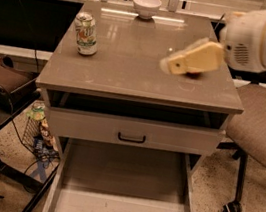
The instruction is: Place 7up can into middle drawer
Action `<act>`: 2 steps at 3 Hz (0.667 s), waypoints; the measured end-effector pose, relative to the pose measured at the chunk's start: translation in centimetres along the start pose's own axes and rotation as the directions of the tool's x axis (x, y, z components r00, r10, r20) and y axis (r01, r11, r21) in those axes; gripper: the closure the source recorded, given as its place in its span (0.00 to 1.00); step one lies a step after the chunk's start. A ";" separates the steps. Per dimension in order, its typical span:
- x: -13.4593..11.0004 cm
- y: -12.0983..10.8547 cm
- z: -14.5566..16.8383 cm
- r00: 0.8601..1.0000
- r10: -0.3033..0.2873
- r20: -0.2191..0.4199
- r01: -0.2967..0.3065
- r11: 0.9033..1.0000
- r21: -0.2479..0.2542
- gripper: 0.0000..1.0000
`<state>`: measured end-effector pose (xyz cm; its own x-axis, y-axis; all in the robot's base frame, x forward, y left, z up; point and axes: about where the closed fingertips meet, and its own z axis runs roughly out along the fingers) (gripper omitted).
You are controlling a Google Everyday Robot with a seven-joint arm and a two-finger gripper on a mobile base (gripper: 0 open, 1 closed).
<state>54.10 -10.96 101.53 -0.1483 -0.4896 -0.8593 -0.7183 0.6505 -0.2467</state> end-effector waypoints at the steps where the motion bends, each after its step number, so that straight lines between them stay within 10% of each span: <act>1: -4.2 2.1 4.7 0.994 -0.032 0.102 0.038 0.997 -0.061 0.00; 2: -6.9 3.9 9.3 0.979 0.014 0.205 0.009 0.994 -0.106 0.00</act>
Offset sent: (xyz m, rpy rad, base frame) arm 0.0816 0.1722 0.0065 0.3320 -0.1253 0.1704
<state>58.64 0.41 102.32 -0.0153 -0.3511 -0.9362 -0.7877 0.5809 -0.2050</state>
